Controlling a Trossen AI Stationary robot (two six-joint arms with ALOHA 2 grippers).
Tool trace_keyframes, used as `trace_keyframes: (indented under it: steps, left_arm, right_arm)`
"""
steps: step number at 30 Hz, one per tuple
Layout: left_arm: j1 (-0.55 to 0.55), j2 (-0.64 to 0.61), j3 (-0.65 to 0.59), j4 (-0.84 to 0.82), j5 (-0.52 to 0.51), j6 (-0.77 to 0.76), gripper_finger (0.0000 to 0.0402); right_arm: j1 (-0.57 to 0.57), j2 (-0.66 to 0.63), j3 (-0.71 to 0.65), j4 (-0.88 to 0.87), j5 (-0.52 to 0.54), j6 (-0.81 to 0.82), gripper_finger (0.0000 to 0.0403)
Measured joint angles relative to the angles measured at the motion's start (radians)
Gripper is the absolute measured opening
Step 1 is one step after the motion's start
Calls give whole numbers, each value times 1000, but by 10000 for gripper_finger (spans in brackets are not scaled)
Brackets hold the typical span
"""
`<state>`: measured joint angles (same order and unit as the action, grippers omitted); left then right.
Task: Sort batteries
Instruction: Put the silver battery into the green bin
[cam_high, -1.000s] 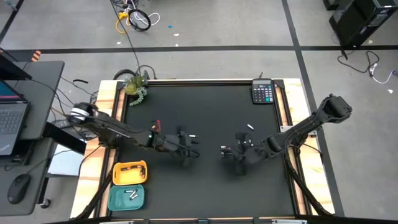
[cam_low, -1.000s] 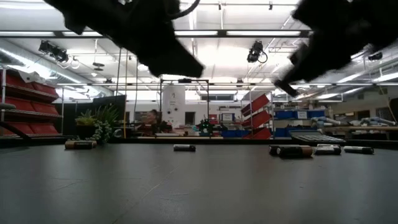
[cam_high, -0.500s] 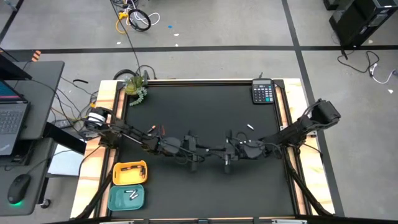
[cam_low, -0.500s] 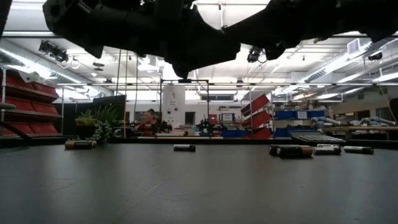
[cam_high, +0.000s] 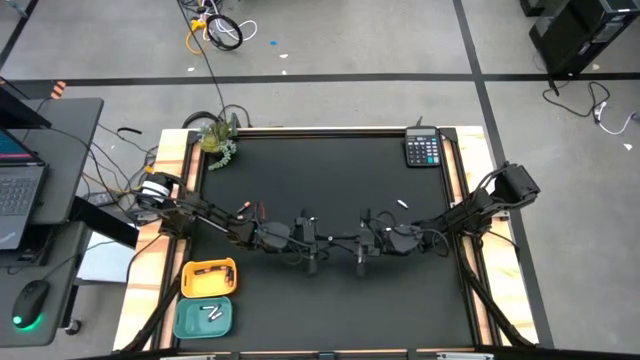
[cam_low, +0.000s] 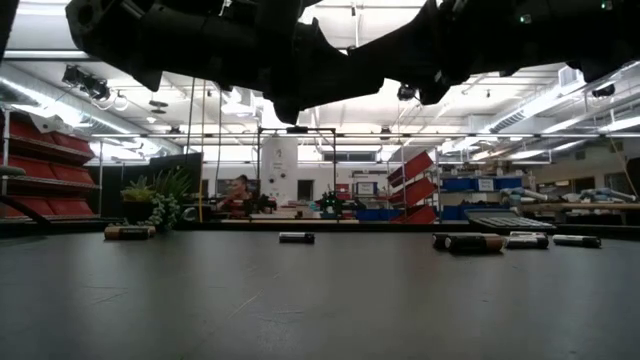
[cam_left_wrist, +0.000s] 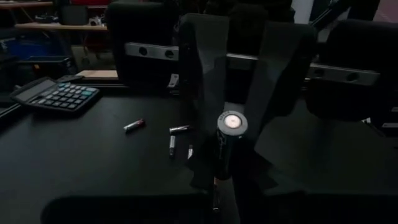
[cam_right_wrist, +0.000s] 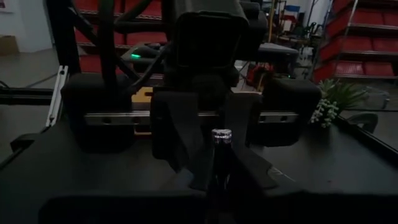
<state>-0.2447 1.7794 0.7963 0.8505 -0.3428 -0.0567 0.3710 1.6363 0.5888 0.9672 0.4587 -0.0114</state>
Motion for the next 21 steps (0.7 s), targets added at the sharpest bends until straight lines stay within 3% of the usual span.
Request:
trace_keyframes:
  steps: [5, 9, 15, 17, 21]
  left_arm:
    - [0, -10, 0, -45, -11, -44, 35]
    - [-8, -80, -1, -234, -99, -86, 35]
    - [-96, -292, -1, -730, -135, -204, 35]
    - [-142, -366, -1, -929, -117, -313, 35]
    - [-265, -462, -1, -1282, 18, -646, 35]
  right_arm:
    - [2, 0, 0, -6, 17, 15, 76]
    - [5, -14, 0, -20, -4, 17, 97]
    - [0, -74, 0, -230, -18, 46, 128]
    - [-9, -96, 0, -285, -18, 41, 136]
    - [-62, -111, 0, -331, 14, 9, 145]
